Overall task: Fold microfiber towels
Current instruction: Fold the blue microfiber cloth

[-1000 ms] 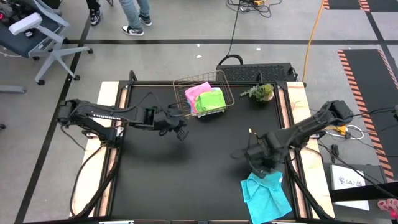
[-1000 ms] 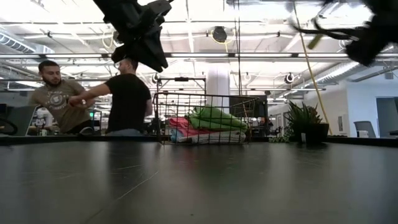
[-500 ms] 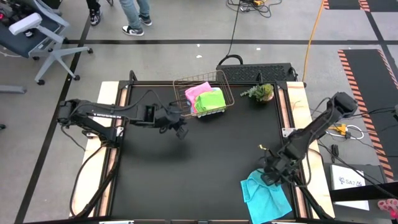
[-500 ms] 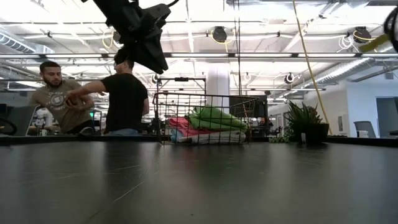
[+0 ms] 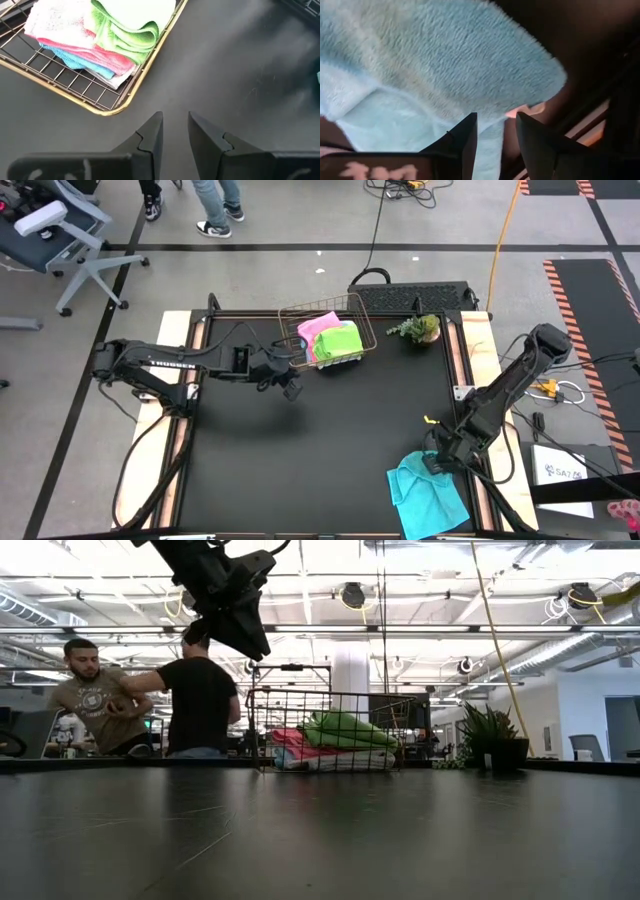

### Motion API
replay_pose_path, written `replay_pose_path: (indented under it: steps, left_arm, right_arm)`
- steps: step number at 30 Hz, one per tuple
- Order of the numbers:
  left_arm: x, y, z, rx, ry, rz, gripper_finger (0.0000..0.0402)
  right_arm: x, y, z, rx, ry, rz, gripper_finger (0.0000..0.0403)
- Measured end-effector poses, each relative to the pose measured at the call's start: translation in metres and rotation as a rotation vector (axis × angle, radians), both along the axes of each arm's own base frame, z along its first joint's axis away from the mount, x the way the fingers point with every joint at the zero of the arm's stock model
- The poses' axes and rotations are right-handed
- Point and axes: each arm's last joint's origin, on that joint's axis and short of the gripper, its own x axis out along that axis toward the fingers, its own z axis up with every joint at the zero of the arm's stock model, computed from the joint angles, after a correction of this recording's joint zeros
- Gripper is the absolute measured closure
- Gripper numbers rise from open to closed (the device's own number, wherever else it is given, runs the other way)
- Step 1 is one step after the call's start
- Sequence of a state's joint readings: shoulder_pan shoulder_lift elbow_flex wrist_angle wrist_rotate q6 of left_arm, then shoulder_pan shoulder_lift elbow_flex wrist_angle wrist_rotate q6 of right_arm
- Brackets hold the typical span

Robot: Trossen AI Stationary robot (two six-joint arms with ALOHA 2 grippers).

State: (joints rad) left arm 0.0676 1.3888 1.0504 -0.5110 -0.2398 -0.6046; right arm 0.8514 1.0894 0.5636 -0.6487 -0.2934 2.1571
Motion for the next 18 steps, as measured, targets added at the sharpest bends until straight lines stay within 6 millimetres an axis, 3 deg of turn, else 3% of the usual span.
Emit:
replay_pose_path:
  steps: [18]
  left_arm:
    - [0.003, -0.002, 0.003, -0.023, -0.05, -0.007, 0.0311]
  right_arm:
    - [-0.01, 0.009, 0.001, 0.034, 0.056, 0.015, 0.0275]
